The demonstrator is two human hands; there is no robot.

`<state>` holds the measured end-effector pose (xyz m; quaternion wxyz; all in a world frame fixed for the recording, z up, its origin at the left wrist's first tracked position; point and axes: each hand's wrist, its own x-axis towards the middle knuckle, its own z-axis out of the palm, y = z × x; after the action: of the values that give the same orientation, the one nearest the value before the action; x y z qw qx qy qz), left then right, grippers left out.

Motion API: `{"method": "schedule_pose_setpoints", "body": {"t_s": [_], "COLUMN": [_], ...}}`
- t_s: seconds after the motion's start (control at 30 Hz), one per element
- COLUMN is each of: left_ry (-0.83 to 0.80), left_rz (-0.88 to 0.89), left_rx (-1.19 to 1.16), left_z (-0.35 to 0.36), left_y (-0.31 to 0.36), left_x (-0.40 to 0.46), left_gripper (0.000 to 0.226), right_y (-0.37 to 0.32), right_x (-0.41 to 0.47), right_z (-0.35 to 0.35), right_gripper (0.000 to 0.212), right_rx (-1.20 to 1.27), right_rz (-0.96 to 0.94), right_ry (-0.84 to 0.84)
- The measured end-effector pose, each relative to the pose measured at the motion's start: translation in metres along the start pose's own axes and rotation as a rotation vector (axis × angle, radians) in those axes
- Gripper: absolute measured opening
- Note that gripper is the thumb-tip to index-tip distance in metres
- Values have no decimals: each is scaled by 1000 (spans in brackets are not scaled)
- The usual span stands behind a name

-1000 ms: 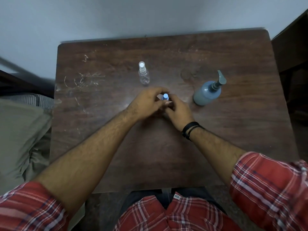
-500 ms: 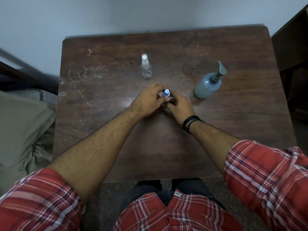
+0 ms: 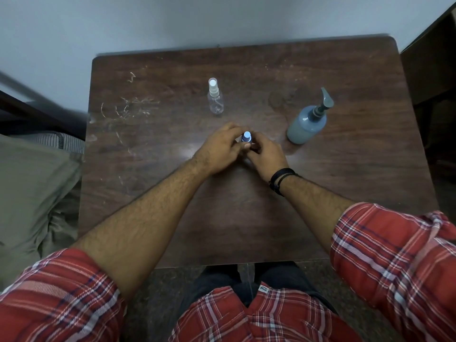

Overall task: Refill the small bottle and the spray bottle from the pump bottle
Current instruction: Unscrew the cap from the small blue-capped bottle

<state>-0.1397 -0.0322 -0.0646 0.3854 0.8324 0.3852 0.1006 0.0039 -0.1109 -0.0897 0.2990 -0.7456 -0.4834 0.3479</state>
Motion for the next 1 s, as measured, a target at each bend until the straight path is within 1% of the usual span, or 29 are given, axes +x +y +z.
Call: {"method": "schedule_pose_setpoints", "body": {"t_s": [0.1,0.2,0.3,0.37,0.43,0.5,0.6,0.67,0.8,0.83,0.93,1.0], "left_ry": [38,104,189,256,285,273,165,183,264,271,199,181], "left_rz": [35,19,-41,-89,-167,-221,-134,-91,-191,-204,-164,-126], "left_rx": [18,40,31,15,-9,-72,-122,-135,-236,-263,-299,-286], "left_z": [1,3,8,14,18,21,20,21,21,20,15,13], "left_y": [-3,-2,3,7,11,9,4,-1,-4,-4,3,7], "left_x": [-1,-4,-6,-6,-7,-10,-19,-26,-39,-38,-32,-26], "left_gripper": [25,21,23,29,35,41,51,42,25,24,40,38], "right_y": [-1,-2,-3,-3,-4,-4,-3,-2,-1,-1,-1,-1], "right_x": [1,3,3,1,-1,-3,-8,-10,-10,-10,-9,-10], "right_z": [-1,-2,1,6,8,8,7,8,8,8,7,7], "right_gripper": [24,24,23,19,16,15,25,26,28,29,27,24], "right_rx": [-41,-85,-111,-105,-77,-69,-75,-81,-50,-52,-71,-66], "right_rz": [-4,-24,-22,-13,4,16,-3,-33,-35,-32,-43,-45], "right_ry": [-19,-34,-25,8,35,32,15,13,19,21,25,29]}}
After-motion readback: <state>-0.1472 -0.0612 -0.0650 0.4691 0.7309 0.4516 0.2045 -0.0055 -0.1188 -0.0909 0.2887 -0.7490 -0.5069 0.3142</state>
